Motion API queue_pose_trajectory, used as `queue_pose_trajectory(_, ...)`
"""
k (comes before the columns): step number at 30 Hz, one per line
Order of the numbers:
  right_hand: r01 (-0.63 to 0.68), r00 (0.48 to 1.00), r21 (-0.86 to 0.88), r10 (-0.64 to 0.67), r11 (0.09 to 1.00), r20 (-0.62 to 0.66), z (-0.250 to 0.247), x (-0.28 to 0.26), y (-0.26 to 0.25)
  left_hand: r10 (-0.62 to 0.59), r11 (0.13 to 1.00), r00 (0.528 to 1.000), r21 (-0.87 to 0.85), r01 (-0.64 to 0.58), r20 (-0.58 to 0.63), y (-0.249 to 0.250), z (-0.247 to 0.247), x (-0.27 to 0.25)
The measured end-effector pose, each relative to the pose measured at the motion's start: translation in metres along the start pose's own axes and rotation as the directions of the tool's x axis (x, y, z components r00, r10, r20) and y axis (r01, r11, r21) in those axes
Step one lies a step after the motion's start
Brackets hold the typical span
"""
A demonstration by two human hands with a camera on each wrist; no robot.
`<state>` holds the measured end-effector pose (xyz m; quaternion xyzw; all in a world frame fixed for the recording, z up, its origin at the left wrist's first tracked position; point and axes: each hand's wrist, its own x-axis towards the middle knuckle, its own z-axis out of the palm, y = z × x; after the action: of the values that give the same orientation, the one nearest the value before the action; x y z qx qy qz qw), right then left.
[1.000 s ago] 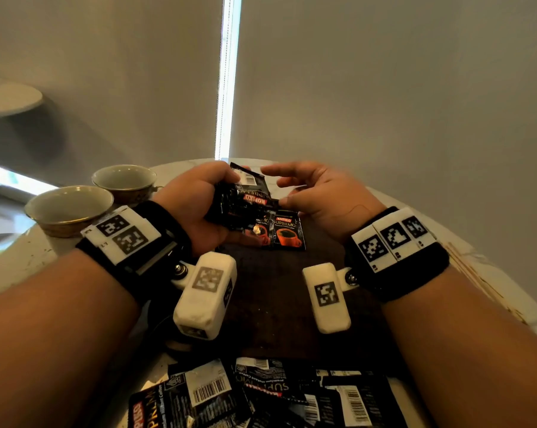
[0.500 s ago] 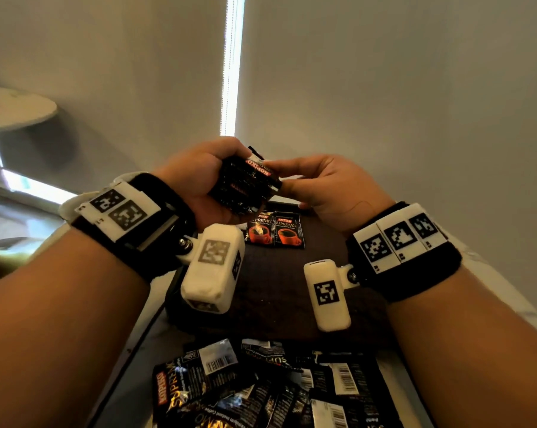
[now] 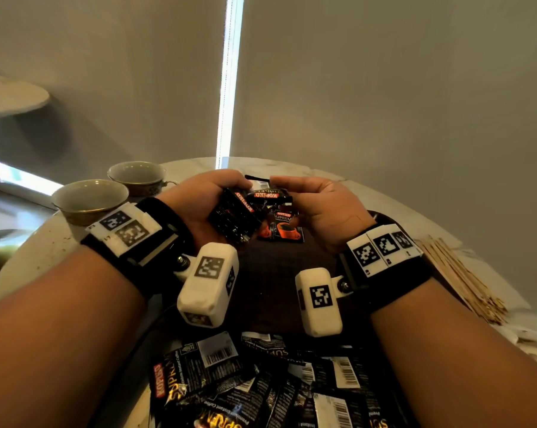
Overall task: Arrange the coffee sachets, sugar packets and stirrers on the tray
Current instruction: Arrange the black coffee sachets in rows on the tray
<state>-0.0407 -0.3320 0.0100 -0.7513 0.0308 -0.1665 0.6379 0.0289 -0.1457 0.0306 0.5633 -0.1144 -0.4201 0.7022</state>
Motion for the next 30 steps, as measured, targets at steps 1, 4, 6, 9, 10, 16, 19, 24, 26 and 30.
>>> queue_pose_trajectory(1, -0.005, 1.000, -0.008, 0.005, 1.000, -0.007, -0.001, 0.001, 0.003, -0.012, 1.000, 1.000, 0.000, 0.012, -0.001, -0.001, -0.001, 0.001)
queue_pose_trajectory(4, -0.035, 0.999, -0.045, 0.034, 0.998, -0.028, -0.004, 0.004, 0.007, -0.046, 0.999, 0.999, 0.003, 0.046, 0.021, -0.002, -0.002, 0.004)
queue_pose_trajectory(6, -0.044, 0.997, -0.042, 0.042, 0.998, -0.067, -0.007, 0.007, 0.012, -0.053, 0.998, 0.998, -0.014, 0.054, 0.039, -0.003, -0.002, 0.005)
queue_pose_trajectory(9, -0.075, 0.977, 0.046, 0.083, 0.996, -0.195, -0.009, 0.010, 0.019, -0.055, 0.998, 0.998, -0.019, 0.055, 0.027, -0.003, -0.003, 0.005)
queue_pose_trajectory(10, -0.087, 0.965, 0.096, 0.108, 0.992, -0.239, -0.009, 0.010, 0.020, -0.049, 0.999, 0.999, -0.023, 0.049, 0.001, -0.003, -0.005, 0.007)
queue_pose_trajectory(16, -0.305, 0.898, 0.109, 0.324, 0.946, -0.297, -0.006, 0.005, 0.029, 0.025, 0.999, 0.988, -0.020, -0.029, -0.155, -0.001, -0.013, 0.010)
queue_pose_trajectory(19, -0.401, 0.877, -0.051, 0.368, 0.915, -0.309, -0.010, 0.007, 0.030, 0.079, 0.996, 0.983, -0.037, -0.086, -0.166, -0.006, -0.009, 0.012)
queue_pose_trajectory(24, -0.416, 0.870, 0.039, 0.410, 0.909, -0.275, -0.006, 0.006, 0.029, 0.075, 0.997, 0.989, -0.005, -0.076, -0.131, -0.012, -0.006, 0.015)
queue_pose_trajectory(26, -0.412, 0.873, 0.080, 0.419, 0.908, -0.250, -0.004, 0.005, 0.028, 0.061, 0.998, 0.991, 0.010, -0.060, -0.119, -0.011, -0.006, 0.016)
queue_pose_trajectory(30, -0.455, 0.862, 0.107, 0.467, 0.884, -0.198, -0.002, 0.003, 0.026, 0.028, 0.998, 0.993, 0.054, -0.022, -0.117, -0.012, -0.008, 0.018)
